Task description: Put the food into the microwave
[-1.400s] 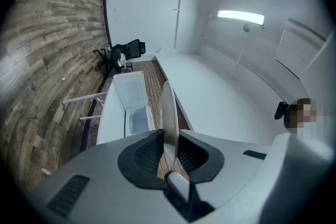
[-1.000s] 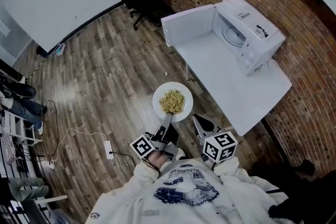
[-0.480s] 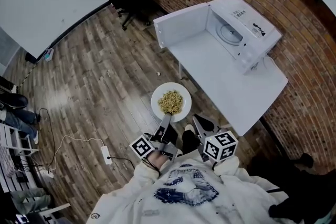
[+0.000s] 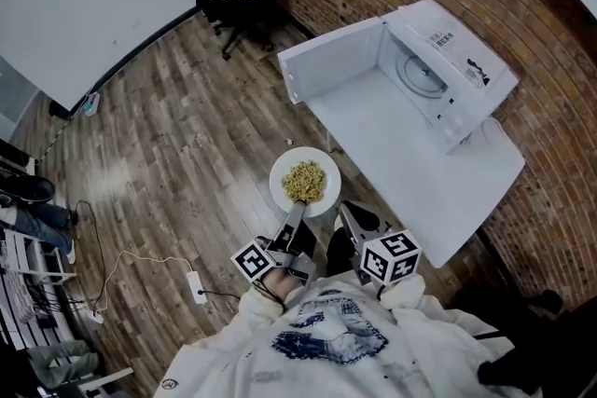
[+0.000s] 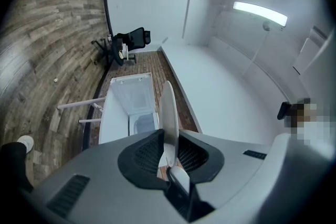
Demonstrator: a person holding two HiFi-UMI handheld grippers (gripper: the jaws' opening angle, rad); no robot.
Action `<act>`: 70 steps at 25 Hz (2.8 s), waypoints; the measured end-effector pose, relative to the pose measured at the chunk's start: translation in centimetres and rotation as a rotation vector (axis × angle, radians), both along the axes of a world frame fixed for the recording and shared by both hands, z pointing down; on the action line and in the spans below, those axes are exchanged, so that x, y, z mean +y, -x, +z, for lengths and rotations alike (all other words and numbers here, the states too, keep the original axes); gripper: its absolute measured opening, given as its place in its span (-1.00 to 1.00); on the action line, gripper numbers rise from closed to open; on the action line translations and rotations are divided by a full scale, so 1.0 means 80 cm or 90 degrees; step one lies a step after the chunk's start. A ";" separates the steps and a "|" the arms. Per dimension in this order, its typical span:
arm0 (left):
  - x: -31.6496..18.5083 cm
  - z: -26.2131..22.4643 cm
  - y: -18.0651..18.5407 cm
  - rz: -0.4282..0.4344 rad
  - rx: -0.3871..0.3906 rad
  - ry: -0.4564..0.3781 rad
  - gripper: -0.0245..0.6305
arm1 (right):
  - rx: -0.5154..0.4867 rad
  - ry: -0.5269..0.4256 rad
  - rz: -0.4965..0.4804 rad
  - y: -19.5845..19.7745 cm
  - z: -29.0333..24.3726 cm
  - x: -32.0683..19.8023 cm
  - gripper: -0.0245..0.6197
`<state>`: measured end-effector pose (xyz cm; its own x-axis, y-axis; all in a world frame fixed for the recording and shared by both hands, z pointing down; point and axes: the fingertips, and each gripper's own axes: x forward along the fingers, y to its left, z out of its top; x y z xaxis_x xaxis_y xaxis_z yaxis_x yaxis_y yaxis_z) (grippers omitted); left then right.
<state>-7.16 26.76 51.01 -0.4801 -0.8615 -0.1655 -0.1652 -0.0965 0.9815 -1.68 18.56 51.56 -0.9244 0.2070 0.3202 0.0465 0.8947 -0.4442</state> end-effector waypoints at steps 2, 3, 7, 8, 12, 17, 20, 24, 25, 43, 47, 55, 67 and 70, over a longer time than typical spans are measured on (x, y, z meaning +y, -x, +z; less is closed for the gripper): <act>-0.017 0.000 0.020 0.007 0.001 0.001 -0.72 | -0.002 0.000 0.008 0.020 -0.001 -0.016 -0.88; -0.025 0.001 0.030 0.011 0.001 0.002 -0.72 | -0.001 0.000 0.012 0.029 -0.001 -0.025 -0.88; -0.062 0.004 0.064 0.027 0.005 0.005 -0.72 | 0.004 0.004 0.030 0.060 0.001 -0.060 -0.88; -0.070 0.004 0.071 0.032 0.005 0.006 -0.72 | 0.005 0.003 0.034 0.067 0.001 -0.068 -0.88; -0.107 0.002 0.097 0.049 0.013 0.000 -0.72 | 0.007 0.003 0.053 0.089 0.000 -0.103 -0.88; -0.163 -0.001 0.125 0.080 0.014 0.002 -0.72 | 0.007 0.005 0.087 0.111 -0.002 -0.157 -0.88; -0.202 -0.007 0.140 0.107 0.012 0.000 -0.72 | 0.001 0.007 0.116 0.121 -0.006 -0.194 -0.88; -0.253 -0.007 0.151 0.146 0.002 0.007 -0.72 | -0.007 0.014 0.160 0.129 -0.007 -0.247 -0.88; -0.266 -0.006 0.153 0.154 0.000 0.007 -0.72 | -0.008 0.014 0.167 0.130 -0.007 -0.258 -0.88; -0.376 0.013 0.157 0.274 0.027 0.026 -0.72 | 0.009 0.035 0.293 0.117 0.010 -0.351 -0.88; -0.399 0.015 0.164 0.317 0.032 0.026 -0.72 | 0.011 0.031 0.335 0.118 0.009 -0.365 -0.88; -0.438 0.025 0.183 0.415 0.035 0.036 -0.72 | 0.021 0.032 0.430 0.125 0.009 -0.386 -0.88; -0.473 0.052 0.209 0.523 0.049 0.041 -0.72 | 0.030 0.025 0.536 0.145 0.017 -0.389 -0.88; -0.483 0.058 0.212 0.541 0.051 0.039 -0.72 | 0.033 0.020 0.555 0.146 0.018 -0.392 -0.88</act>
